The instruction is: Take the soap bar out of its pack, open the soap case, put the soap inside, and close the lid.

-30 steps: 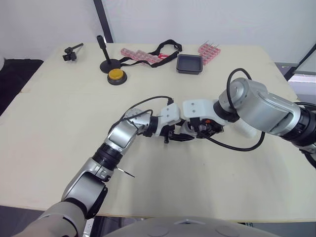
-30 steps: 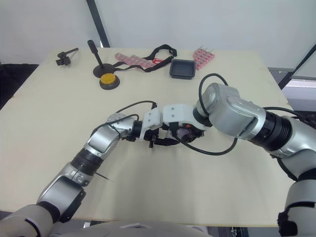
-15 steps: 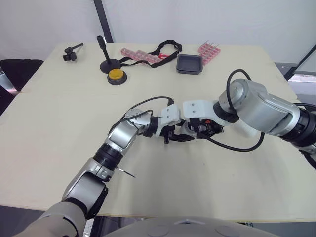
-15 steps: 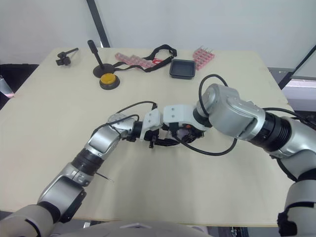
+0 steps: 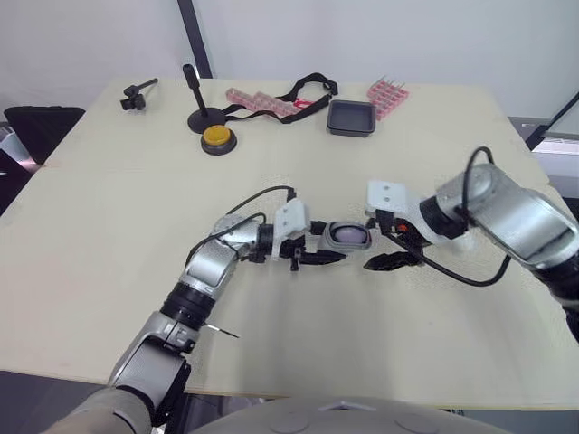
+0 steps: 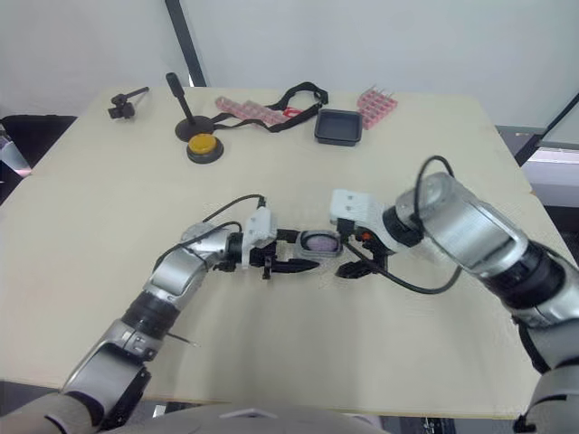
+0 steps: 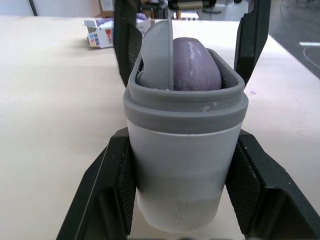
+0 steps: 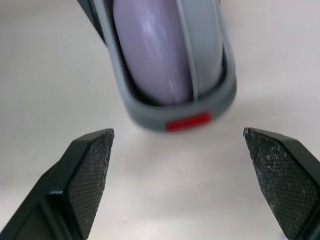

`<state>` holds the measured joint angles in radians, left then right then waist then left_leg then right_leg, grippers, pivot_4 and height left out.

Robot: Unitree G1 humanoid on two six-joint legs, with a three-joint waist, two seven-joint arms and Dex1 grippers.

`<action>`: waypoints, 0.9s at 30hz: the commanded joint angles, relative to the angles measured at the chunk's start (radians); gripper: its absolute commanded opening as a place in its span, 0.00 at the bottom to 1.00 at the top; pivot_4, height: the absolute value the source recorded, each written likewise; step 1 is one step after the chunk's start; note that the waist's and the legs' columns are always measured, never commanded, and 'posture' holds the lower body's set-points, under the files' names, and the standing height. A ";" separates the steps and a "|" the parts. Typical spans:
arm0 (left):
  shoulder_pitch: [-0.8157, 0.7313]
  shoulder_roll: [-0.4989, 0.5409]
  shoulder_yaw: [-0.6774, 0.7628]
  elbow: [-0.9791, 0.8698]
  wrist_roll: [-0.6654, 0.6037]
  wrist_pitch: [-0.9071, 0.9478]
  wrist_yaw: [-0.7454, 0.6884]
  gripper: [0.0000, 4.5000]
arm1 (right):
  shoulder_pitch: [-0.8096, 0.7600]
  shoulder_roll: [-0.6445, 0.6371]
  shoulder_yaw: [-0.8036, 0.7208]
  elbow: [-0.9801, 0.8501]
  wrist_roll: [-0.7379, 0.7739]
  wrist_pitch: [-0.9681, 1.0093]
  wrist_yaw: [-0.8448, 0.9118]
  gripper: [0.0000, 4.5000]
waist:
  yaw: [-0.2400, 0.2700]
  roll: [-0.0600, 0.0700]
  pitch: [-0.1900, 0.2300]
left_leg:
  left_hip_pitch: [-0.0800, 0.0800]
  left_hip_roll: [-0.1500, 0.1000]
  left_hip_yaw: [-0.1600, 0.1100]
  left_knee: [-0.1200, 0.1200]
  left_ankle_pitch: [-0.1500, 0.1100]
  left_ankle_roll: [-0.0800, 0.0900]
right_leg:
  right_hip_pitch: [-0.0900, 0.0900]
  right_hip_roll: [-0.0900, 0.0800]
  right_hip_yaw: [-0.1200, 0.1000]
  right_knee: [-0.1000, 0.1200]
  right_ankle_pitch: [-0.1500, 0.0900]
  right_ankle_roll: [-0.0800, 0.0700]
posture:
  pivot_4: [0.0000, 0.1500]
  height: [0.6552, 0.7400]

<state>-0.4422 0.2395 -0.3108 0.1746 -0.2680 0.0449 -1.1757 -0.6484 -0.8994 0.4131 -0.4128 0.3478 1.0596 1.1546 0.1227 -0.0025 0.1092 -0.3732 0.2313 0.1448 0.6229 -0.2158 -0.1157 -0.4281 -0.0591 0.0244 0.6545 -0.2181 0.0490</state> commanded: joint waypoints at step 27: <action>0.119 0.013 0.122 0.083 -0.106 -0.249 -0.125 0.43 | 0.737 0.345 -0.494 0.063 0.096 -0.825 -0.188 0.99 | -0.042 0.000 -0.006 | -0.001 0.001 0.002 0.007 -0.007 0.012 | -0.002 -0.004 -0.001 0.000 -0.005 -0.008 | 1.00 0.87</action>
<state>-0.3227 0.2562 -0.2070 0.2689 -0.3710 -0.1693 -1.3040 0.0865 -0.5490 -0.0238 -0.3338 0.4312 0.2556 0.9865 0.0809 -0.0021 0.1028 -0.3749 0.2325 0.1463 0.6294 -0.2232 -0.1034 -0.4305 -0.0628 0.0233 0.6543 -0.2226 0.0412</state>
